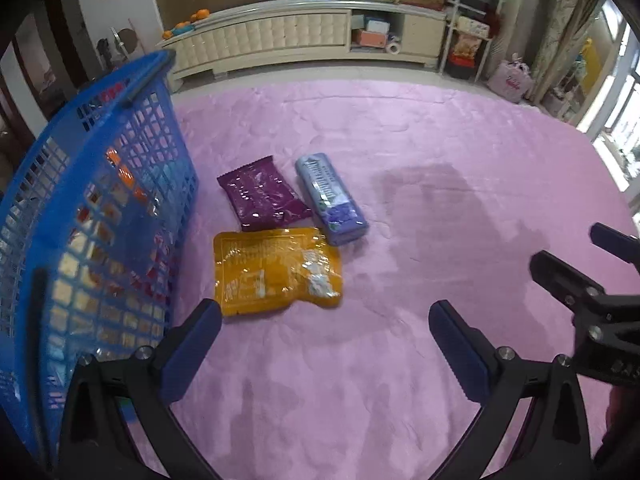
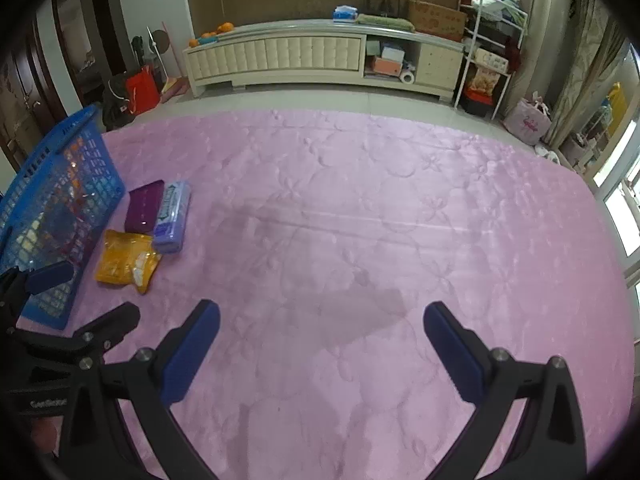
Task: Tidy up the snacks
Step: 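Move both tools away from the basket toward the remaining packets, then grasp the orange-yellow packet with the left tool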
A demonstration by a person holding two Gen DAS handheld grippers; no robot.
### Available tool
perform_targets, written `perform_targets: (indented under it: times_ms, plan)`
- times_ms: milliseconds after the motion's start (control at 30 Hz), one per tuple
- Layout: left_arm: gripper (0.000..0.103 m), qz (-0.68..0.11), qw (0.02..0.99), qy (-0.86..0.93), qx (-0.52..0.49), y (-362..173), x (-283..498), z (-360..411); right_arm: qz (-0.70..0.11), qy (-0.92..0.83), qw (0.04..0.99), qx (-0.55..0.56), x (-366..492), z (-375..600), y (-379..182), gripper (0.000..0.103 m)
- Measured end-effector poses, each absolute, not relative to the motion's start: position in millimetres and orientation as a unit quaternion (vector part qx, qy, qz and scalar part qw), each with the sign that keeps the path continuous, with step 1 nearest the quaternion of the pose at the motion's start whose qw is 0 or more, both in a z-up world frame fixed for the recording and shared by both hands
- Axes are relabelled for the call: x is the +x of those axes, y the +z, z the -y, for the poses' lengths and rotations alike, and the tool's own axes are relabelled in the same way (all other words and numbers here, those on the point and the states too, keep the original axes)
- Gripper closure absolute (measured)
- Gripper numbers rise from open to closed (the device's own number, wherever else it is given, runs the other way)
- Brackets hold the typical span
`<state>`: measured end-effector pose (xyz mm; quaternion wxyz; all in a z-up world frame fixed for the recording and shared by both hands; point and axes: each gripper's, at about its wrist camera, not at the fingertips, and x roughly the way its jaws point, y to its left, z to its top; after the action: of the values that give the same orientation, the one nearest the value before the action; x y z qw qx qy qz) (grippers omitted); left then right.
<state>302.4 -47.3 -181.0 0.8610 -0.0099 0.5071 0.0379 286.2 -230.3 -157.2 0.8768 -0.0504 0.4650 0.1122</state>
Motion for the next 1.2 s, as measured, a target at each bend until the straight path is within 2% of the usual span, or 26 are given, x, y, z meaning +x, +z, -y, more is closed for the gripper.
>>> perform_targets:
  times_ms: [400,600,667,733,867,900,933,1200]
  plan:
    - [0.000,-0.557,0.827,0.064,-0.032,-214.9,339.7,31.9,-0.469,0.118,0.874,-0.052,305.8,229.1,-172.6,0.000]
    - [0.002,-0.571,0.818,0.062,-0.046,-214.2,347.7,30.1,-0.476,0.118,0.870,-0.045,306.1,235.4,-179.5,0.000]
    - [0.012,-0.568,0.820,0.054,-0.042,-210.5,346.5,33.2,-0.476,0.118,0.871,-0.042,306.5,236.4,-179.8,0.000]
    - [0.036,-0.564,0.824,0.042,-0.037,-205.2,345.6,37.4,-0.475,0.121,0.871,-0.034,306.5,236.9,-179.1,0.000]
    - [0.051,-0.563,0.826,0.024,-0.034,-199.4,346.4,44.6,-0.472,0.129,0.872,-0.021,308.8,237.7,-178.3,0.000]
    - [0.057,-0.561,0.827,0.023,-0.034,-198.5,346.8,46.0,-0.473,0.130,0.871,-0.020,310.2,236.8,-178.8,0.000]
    - [0.068,-0.558,0.829,0.022,-0.034,-197.3,347.0,48.2,-0.475,0.132,0.870,-0.017,311.4,236.0,-179.9,0.000]
    - [0.089,-0.551,0.834,-0.010,-0.024,-196.1,339.8,60.4,-0.477,0.144,0.867,-0.020,313.2,229.5,-181.0,0.000]
